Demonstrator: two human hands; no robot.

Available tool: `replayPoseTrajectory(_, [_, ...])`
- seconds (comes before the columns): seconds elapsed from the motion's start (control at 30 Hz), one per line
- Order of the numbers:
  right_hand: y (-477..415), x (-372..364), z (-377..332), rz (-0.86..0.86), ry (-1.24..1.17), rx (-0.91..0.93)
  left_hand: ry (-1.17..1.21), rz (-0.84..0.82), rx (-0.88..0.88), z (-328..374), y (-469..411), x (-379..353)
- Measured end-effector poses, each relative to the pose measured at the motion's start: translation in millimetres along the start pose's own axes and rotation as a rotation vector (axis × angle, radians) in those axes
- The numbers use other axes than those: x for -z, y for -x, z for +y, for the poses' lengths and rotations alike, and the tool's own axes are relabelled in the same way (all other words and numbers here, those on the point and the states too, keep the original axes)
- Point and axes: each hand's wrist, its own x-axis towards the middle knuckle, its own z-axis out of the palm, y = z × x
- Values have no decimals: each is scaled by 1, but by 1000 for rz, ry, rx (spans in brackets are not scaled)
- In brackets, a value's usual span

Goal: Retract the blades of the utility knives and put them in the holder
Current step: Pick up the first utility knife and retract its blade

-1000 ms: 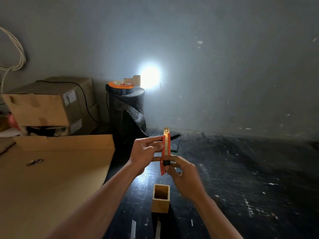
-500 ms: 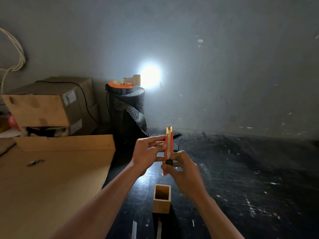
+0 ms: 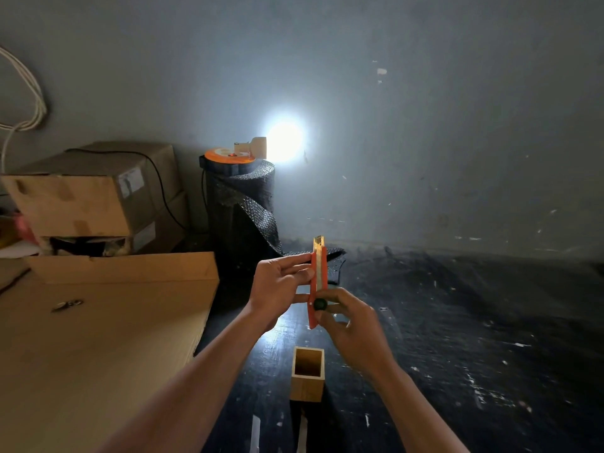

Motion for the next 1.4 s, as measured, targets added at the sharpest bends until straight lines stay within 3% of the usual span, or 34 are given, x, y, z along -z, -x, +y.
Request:
replayPoseTrajectory(0.23, [-2,-3,2,66,-43,-40,10,-3,-7,2,2,-2])
replayPoseTrajectory(0.57, [-5,-8,11,11,0,-33,-5,-1,-12,-2,-1,0])
replayPoseTrajectory(0.93, [-34,-8,25,99,-283,-141,98,-75,128,-44,6,1])
replayPoseTrajectory(1.03, [-43,-15,41,88,-254,-151,-9,-24,171,-70,-1,5])
replayPoseTrajectory(1.13, [-49,-27,68,85,-226,-203,-261,49,178,-108,-8,15])
replayPoseTrajectory(1.23, [-51,-40,96,72,-181,-275,-533,12,166,-144,-4,21])
replayPoseTrajectory(1.4, [-48,-66,138,-8,-136,-363,-730,-91,263,-185,0,14])
